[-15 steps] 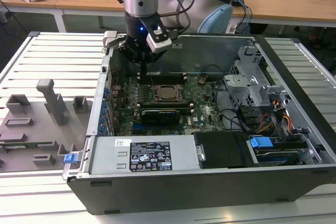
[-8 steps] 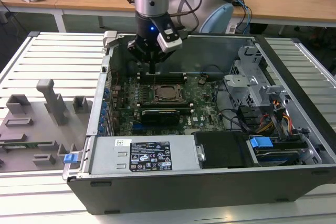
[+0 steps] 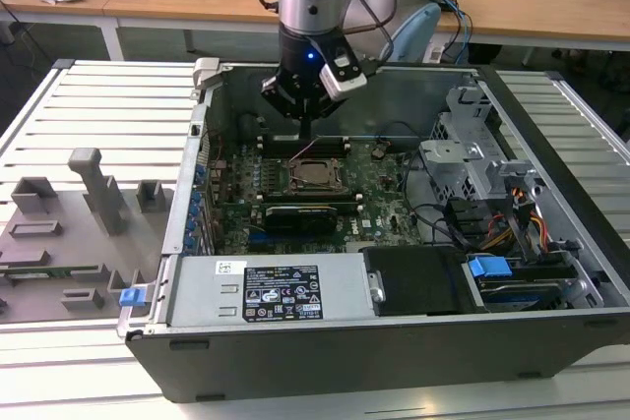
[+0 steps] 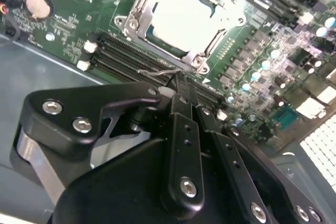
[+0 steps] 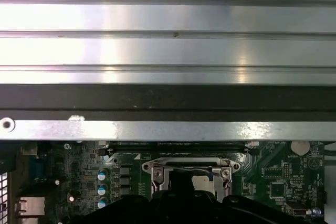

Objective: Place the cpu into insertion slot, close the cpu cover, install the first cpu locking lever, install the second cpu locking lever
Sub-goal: 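Install the first cpu locking lever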

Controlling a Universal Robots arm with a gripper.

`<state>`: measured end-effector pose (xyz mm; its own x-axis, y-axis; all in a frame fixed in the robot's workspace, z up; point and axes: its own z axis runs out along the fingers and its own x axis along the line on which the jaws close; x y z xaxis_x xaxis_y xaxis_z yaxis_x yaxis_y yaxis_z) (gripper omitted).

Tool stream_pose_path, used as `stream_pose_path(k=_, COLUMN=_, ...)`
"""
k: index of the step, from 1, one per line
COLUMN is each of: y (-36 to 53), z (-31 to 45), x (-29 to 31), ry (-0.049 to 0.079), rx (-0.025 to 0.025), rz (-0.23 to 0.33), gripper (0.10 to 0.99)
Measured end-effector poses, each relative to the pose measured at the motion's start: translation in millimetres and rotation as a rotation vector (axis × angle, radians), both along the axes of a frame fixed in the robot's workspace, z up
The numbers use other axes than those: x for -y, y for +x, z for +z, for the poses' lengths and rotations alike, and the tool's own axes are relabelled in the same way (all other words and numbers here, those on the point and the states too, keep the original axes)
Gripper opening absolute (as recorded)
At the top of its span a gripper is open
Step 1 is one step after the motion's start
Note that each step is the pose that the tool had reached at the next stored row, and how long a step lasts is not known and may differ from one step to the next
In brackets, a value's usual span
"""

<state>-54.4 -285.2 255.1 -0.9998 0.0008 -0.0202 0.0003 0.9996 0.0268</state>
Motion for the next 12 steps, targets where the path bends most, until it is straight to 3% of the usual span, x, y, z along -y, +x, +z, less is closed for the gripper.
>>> stream_pose_path(k=1, y=0.0, z=-0.4, x=0.0, ry=0.006, rx=0.0001, rz=0.002, gripper=0.102)
stream_pose_path(k=12, y=4.2, z=-6.1, x=-2.5, ry=0.006, rx=-0.0001, rz=0.043, gripper=0.102)
